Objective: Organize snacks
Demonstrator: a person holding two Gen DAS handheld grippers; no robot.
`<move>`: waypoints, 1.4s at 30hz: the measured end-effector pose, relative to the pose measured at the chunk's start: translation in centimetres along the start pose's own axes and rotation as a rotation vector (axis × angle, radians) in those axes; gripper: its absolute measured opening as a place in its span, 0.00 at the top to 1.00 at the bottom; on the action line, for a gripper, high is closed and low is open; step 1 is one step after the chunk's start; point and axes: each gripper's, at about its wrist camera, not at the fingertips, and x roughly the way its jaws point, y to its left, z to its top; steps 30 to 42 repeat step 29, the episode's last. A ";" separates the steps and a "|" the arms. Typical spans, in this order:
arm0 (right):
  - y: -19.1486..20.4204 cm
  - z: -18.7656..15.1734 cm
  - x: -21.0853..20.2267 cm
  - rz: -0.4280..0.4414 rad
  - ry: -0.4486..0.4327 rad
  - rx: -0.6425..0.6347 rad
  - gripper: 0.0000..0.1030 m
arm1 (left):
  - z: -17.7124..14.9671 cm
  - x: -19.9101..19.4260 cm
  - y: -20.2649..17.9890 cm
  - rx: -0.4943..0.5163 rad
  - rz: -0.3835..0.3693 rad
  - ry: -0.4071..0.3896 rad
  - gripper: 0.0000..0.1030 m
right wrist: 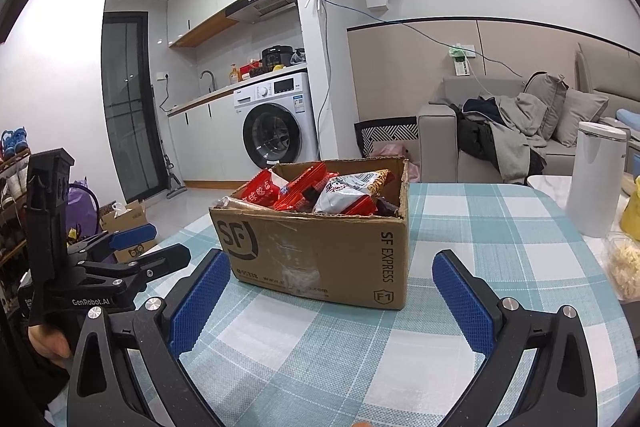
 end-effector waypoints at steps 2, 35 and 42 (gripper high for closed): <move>0.0 0.0 0.0 -0.001 0.001 0.003 0.00 | 0.0 0.0 -0.1 0.000 0.001 0.000 0.01; -0.1 0.1 -0.1 -0.001 0.003 0.007 0.00 | 0.0 0.0 -0.1 0.001 0.000 0.000 0.01; -0.1 0.1 -0.1 -0.001 0.003 0.007 0.00 | 0.0 0.0 -0.1 0.001 0.000 0.000 0.01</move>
